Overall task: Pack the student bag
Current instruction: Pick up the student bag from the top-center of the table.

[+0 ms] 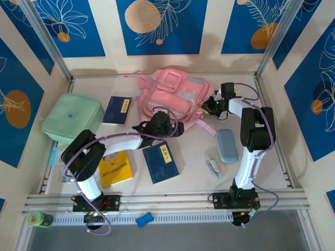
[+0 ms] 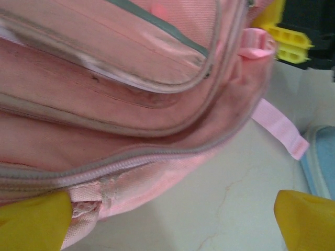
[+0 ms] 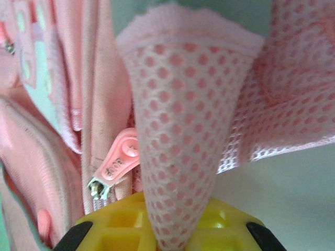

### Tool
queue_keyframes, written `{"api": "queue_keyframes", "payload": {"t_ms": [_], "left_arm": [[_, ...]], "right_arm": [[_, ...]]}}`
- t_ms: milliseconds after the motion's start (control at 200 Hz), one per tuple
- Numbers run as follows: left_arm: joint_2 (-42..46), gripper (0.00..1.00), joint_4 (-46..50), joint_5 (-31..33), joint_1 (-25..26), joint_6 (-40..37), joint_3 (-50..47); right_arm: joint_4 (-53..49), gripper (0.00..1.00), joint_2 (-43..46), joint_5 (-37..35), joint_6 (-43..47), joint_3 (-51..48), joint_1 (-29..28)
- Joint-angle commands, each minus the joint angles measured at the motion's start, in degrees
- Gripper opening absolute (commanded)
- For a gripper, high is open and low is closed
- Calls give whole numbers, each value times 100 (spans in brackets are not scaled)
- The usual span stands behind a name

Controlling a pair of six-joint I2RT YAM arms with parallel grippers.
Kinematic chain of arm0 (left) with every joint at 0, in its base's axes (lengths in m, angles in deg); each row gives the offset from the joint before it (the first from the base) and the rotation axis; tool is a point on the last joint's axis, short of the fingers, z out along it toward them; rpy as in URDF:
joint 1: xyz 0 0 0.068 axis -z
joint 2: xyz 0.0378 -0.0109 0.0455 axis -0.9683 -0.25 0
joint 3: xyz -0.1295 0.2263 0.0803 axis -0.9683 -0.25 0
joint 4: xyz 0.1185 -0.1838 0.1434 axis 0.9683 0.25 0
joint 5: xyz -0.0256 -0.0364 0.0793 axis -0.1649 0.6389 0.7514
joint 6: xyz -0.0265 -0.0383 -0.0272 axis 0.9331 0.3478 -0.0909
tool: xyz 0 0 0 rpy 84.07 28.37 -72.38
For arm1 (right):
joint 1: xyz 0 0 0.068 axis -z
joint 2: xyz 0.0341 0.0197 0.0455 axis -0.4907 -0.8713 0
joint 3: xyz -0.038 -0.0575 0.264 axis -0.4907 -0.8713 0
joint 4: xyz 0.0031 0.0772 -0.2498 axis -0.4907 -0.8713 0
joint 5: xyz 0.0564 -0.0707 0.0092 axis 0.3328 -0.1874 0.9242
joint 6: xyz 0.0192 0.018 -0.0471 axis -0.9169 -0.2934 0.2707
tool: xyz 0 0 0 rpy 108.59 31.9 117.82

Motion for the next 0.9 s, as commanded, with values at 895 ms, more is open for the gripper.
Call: {"api": "queue_keyframes", "payload": {"t_ms": [895], "left_arm": [[1623, 99, 1638, 56, -1261, -630, -22]], "right_arm": [[852, 0, 3037, -556, -1934, -2304, -770]]}}
